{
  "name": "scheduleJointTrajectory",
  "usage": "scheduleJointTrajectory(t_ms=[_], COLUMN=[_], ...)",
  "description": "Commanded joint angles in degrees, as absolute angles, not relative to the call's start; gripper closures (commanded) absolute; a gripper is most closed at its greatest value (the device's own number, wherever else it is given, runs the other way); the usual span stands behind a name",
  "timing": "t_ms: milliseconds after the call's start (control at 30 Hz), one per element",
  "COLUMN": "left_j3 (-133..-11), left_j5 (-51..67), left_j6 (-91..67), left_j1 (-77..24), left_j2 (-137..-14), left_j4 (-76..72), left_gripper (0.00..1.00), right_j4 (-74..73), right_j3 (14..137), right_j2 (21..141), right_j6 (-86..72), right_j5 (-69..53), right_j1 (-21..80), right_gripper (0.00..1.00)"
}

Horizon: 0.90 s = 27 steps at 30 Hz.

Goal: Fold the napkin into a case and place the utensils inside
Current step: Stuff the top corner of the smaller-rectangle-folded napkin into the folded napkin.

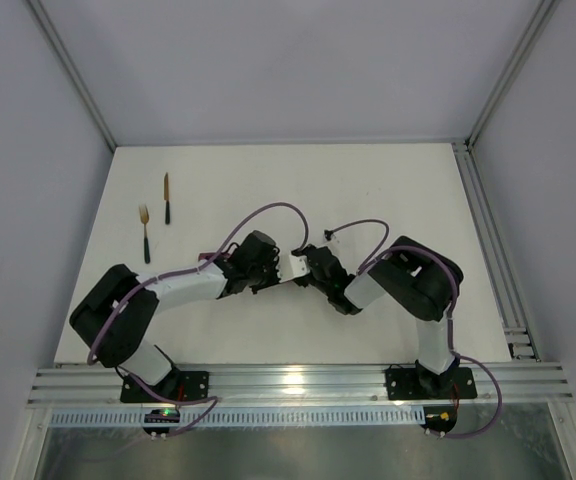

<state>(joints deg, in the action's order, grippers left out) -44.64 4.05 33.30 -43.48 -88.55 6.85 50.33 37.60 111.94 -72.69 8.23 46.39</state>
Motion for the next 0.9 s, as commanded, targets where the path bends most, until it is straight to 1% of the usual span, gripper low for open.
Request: scheduleJointTrajectory(t_ms=[0,133,200,400,467,600,800,867], left_j3=[-46.0,-45.8,-45.6,-43.5,-43.2,-43.0,-42.1,-41.9], left_j5=[6.2,4.8,4.0,2.8,2.6,2.7,2.7,2.6], left_j6=[36.2,37.4,37.4,36.0,36.0,36.2,36.3,36.4], left_j1=[-44.5,-44.5,-44.5,-44.5,-44.5,-44.5,-44.5,-44.5], left_j2=[-90.2,-91.1,-91.2,-89.1,-88.6,-88.9,-88.1,-87.9], left_j4=[9.1,8.2,7.6,3.6,3.1,2.7,1.9,1.8], left_gripper=[0.98,0.98,0.98,1.0,1.0,1.0,1.0,1.0], right_j4=[52.7,51.8,49.2,43.0,43.1,43.2,47.7,49.6], right_j3=[37.4,36.1,36.6,35.1,33.9,33.4,33.8,35.0], right_j2=[113.6,112.7,111.1,104.9,103.6,102.1,103.8,105.5], right_j6=[-73.7,-71.9,-68.1,-63.8,-63.3,-63.3,-64.1,-64.1], right_j5=[13.4,12.0,9.8,6.3,5.4,3.5,2.2,1.1], right_j1=[46.4,45.6,45.3,45.2,44.9,44.7,44.7,44.6], right_gripper=[0.96,0.96,0.95,0.87,0.84,0.83,0.82,0.79])
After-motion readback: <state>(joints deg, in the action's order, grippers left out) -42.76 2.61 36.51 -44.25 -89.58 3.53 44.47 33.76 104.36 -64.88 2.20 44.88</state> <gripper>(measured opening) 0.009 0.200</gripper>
